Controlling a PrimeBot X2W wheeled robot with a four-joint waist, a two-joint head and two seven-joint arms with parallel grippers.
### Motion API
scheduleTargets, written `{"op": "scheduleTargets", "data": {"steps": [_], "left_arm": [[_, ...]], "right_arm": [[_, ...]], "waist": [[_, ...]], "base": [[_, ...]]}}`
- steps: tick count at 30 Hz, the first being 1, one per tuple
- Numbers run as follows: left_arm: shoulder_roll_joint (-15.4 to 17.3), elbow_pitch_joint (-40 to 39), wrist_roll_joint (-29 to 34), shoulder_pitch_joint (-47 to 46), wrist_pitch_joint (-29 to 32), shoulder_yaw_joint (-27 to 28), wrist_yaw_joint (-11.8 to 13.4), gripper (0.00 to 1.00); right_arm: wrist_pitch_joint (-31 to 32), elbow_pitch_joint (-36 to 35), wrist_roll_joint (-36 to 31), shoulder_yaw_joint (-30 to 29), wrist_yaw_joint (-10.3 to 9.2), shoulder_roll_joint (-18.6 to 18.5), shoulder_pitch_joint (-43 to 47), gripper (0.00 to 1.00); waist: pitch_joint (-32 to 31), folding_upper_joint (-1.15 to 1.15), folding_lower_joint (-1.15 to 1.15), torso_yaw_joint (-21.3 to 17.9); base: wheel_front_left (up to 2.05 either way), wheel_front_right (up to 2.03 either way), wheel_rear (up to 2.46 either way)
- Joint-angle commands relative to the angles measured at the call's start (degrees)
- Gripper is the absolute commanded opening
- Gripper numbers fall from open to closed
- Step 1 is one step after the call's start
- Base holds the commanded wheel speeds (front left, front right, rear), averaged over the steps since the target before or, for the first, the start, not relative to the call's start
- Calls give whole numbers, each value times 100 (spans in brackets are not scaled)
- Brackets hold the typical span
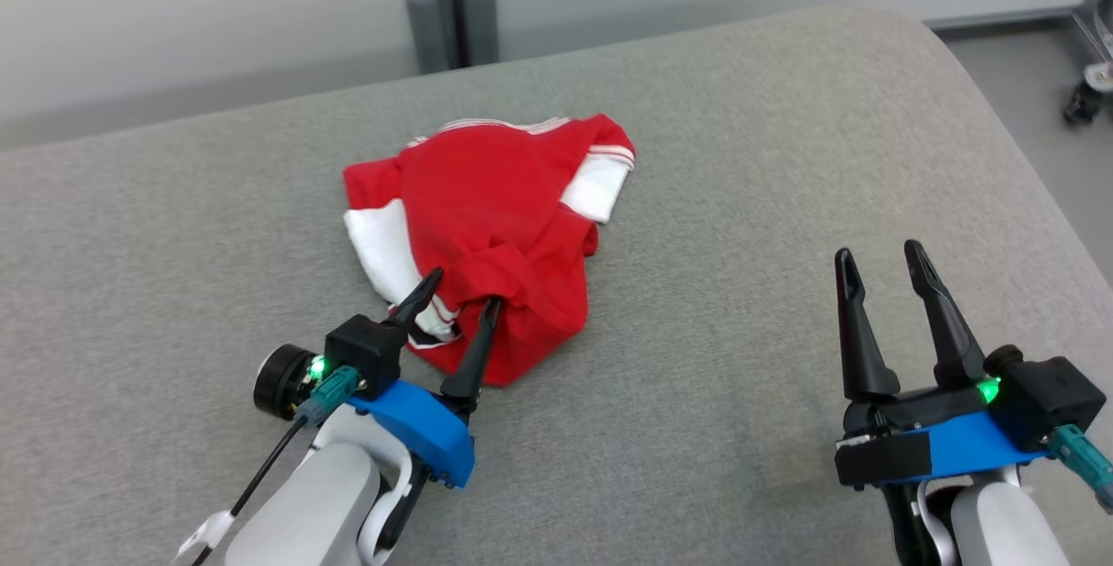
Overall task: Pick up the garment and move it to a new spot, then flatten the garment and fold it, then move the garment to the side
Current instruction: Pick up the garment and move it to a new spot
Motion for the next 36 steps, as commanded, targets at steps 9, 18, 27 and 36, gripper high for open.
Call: {"op": "scheduleTargets", "data": {"steps": [9, 18, 27, 36], "left_arm": [[189, -376, 39, 575, -92, 860, 277, 100], [149, -1774, 782, 1434, -89, 2413, 354, 100], [-357, -2364, 1457, 2254, -90, 3494, 123, 100], [-691, -2057, 1945, 2727, -91, 4057, -89, 100]], "right_arm": [[-19, 201, -146, -26, 3, -14, 247, 100], [-19, 278, -214, -49, 2, -16, 347, 100], [-19, 376, -262, -52, 2, -16, 462, 100], [-20, 581, -327, -89, 2, -16, 607, 100]], "waist": [[-420, 0, 0, 598], [-675, 0, 0, 1092], [-878, 0, 0, 1304], [-995, 0, 0, 1303]], "base": [[0, 0, 0], [0, 0, 0], [0, 0, 0], [0, 0, 0]]}}
